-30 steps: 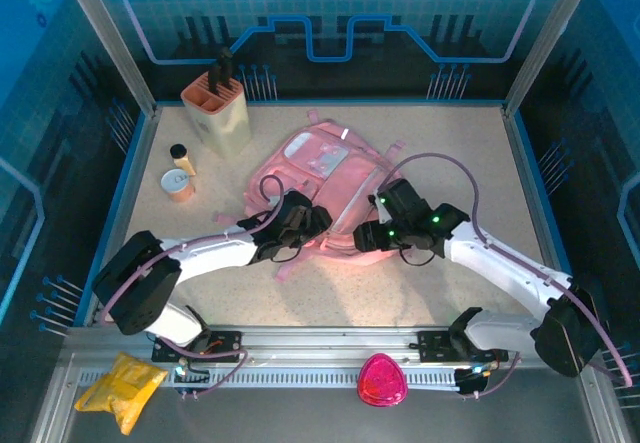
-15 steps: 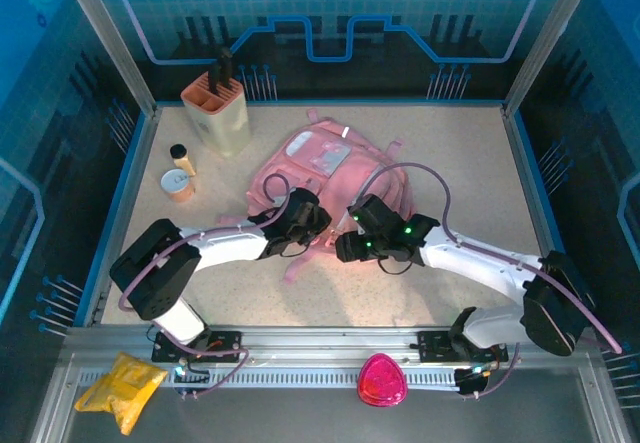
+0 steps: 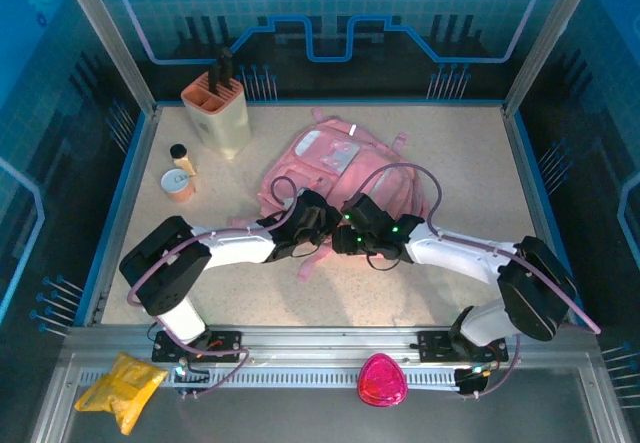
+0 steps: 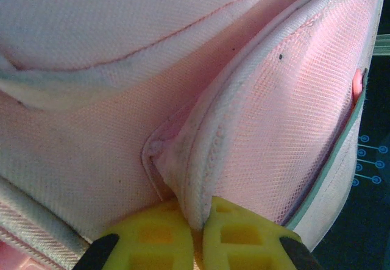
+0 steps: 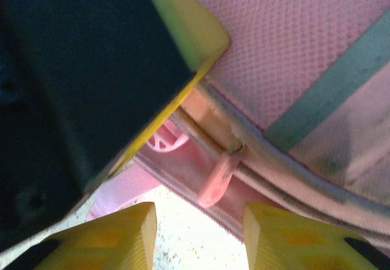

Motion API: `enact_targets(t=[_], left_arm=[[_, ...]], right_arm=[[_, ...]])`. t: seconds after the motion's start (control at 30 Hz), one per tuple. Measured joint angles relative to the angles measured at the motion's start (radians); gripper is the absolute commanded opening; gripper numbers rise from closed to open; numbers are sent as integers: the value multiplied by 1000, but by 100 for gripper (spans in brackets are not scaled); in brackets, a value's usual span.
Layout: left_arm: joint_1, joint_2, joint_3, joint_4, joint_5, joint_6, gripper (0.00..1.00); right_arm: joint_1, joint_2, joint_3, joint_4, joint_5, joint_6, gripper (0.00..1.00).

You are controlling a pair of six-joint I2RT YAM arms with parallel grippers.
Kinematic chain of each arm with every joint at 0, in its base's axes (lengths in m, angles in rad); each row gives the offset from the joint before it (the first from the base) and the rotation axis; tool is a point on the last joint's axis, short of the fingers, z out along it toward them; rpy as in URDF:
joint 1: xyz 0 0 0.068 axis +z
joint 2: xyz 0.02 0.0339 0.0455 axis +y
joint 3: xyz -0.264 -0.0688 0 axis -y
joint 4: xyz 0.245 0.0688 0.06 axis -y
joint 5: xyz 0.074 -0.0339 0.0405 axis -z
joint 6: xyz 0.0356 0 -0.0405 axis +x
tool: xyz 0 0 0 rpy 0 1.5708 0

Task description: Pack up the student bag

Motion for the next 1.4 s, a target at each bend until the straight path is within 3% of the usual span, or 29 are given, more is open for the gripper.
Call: enact_targets(t=[0.1, 0.43, 0.63, 0.83, 1.17, 1.4], left_arm=[[-2, 0, 0, 1, -4, -3, 0], [-15, -1, 0, -3, -29, -3, 0], [-18, -16, 0, -13, -40, -1, 0], [-23, -47, 6, -48, -56, 28, 0], [-2, -120, -11, -105, -16, 84, 0], [48, -176, -15, -224, -5, 172, 0]], right_arm=[[0, 40, 0, 10, 22, 4, 38], [0, 107, 1, 21, 70, 0, 21], [0, 104, -1, 16, 90, -24, 7], [2, 53, -11, 2, 97, -72, 1], [-8, -163, -103, -59, 119, -148, 0], [-162, -247, -132, -152, 150, -209, 0]])
